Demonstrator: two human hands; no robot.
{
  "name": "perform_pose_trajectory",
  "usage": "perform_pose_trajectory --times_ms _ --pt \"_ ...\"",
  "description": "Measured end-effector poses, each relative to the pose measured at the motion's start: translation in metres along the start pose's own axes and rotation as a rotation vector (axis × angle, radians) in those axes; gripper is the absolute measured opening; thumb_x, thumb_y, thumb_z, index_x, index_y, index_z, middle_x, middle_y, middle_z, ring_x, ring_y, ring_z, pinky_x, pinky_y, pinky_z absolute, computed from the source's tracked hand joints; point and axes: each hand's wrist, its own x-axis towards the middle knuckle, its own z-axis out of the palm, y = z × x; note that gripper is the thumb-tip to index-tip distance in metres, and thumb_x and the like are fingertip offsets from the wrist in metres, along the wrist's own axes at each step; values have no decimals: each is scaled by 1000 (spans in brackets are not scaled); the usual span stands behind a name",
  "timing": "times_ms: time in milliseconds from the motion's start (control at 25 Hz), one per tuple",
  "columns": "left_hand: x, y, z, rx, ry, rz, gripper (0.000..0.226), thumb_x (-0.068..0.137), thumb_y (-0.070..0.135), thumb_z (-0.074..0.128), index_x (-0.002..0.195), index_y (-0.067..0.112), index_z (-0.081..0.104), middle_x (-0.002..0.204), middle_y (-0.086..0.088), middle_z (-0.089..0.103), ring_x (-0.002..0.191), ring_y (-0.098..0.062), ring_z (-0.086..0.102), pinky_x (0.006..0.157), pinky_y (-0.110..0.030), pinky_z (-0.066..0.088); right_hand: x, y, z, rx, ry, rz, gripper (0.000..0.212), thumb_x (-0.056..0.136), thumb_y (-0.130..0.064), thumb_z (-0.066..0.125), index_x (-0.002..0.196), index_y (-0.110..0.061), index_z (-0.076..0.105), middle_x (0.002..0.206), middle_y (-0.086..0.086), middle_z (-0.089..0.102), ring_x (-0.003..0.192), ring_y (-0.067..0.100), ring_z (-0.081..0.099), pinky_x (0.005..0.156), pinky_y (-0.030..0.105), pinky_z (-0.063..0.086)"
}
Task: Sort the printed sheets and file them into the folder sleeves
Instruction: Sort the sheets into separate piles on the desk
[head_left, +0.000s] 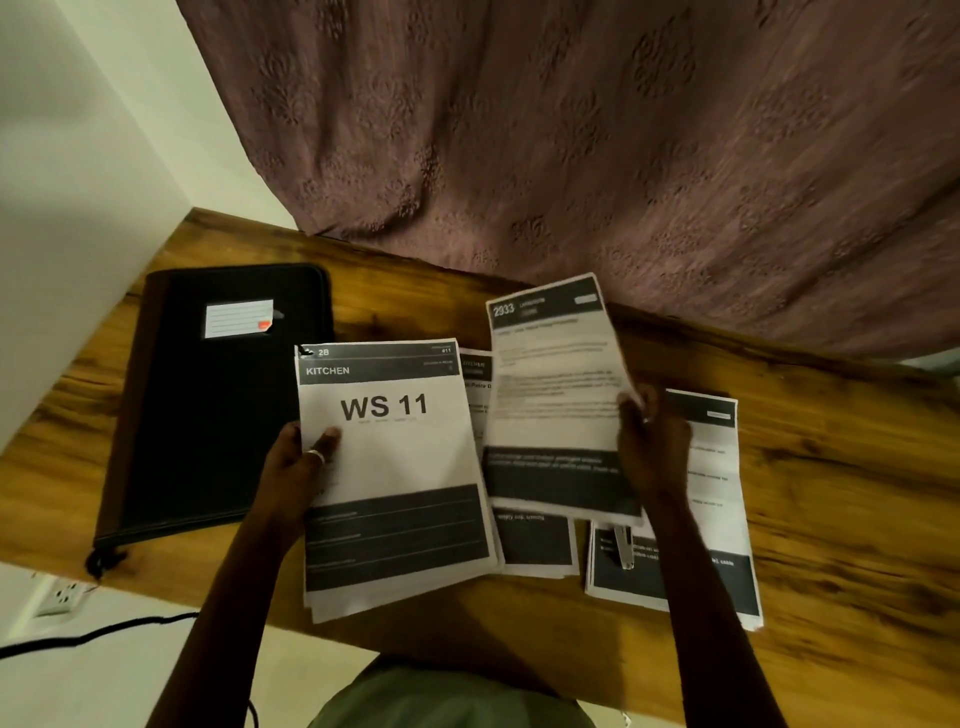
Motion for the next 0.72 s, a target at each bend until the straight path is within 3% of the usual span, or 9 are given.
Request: perform_pose_trajectory --times_ms 120,240,400,560,720 --pt "1 -4 9 34 5 8 30 98 28 58 126 17 51 116 -11 65 100 -30 69 76 -45 59 10 -7 -31 28 211 -18 29 103 -28 47 116 -5 57 100 -2 60 83 12 59 61 12 40" --pt "3 -5 16 56 23 -8 34 99 27 58 130 17 48 119 -10 63 103 -29 67 79 -46 59 20 2 -40 307 281 107 33 99 -38 55 111 -8 59 110 3 69 91 16 69 70 27 57" --pt "3 -4 21 95 12 -7 33 99 27 58 129 17 49 120 -10 63 103 -29 68 83 -51 59 1 9 -17 428 89 172 21 99 -33 55 110 -17 61 101 -4 70 87 8 70 71 29 57" --pt "1 -3 24 93 -9 2 30 100 29 56 127 16 51 117 -10 65 101 -30 69 77 -46 60 -25 4 32 262 -104 104 17 101 -31 49 111 -19 57 97 -16 62 83 -10 63 74 20 56" --pt "-4 3 26 53 -31 26 35 104 43 41 119 17 58 107 -8 71 92 -21 73 70 -34 59 -48 3 79 136 -272 7 27 103 -35 42 121 -18 51 112 -6 65 96 5 66 69 15 54"
